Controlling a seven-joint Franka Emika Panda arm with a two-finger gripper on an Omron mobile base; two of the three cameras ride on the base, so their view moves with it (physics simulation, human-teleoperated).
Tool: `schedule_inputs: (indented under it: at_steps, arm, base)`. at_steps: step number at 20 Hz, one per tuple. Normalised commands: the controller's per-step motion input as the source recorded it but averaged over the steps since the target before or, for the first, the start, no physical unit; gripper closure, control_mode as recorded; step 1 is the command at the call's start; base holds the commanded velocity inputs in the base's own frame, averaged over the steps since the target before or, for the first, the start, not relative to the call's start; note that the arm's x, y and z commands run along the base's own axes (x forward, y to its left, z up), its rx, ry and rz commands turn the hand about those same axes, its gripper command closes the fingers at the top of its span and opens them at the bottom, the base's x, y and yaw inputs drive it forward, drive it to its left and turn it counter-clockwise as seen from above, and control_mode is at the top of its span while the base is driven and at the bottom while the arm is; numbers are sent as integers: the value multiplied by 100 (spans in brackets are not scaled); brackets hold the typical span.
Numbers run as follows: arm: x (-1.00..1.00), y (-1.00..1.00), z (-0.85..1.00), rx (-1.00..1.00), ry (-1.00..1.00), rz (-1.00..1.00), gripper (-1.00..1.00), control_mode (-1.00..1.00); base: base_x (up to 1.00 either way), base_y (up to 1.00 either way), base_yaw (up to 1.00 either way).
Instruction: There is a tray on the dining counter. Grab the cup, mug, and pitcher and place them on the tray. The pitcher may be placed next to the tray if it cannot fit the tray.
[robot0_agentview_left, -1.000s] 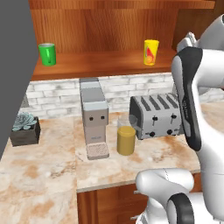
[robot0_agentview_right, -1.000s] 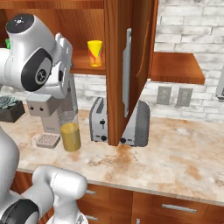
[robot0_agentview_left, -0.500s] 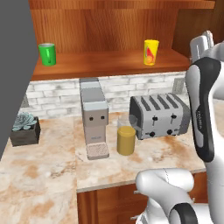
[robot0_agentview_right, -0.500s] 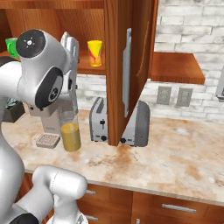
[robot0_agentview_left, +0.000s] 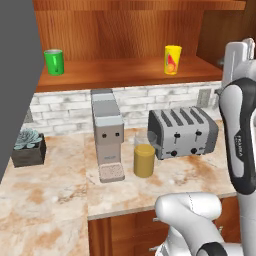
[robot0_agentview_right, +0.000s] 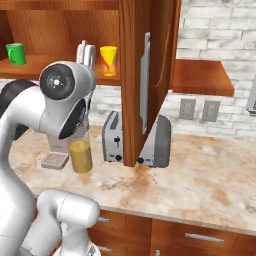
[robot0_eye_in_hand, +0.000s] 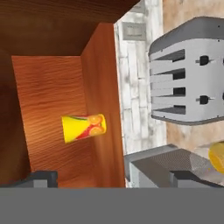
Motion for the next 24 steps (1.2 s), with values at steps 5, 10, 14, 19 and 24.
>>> schedule_inputs:
  at_steps: [5,10,14,19,24]
  arm:
    - [17,-20,20,15,-8,13,-100,-100]
    - [19,0,0,1,-3,14,-100,-100]
    - [23,0,0,-1,0,13,-100,-100]
    - [24,0,0,-18,0,3,-100,-100]
    - [16,0,0,-13,0,1,-100,-100]
  base:
    - [0,0,0]
    - [0,0,0]
    - [0,0,0]
    - [0,0,0]
    - [0,0,0]
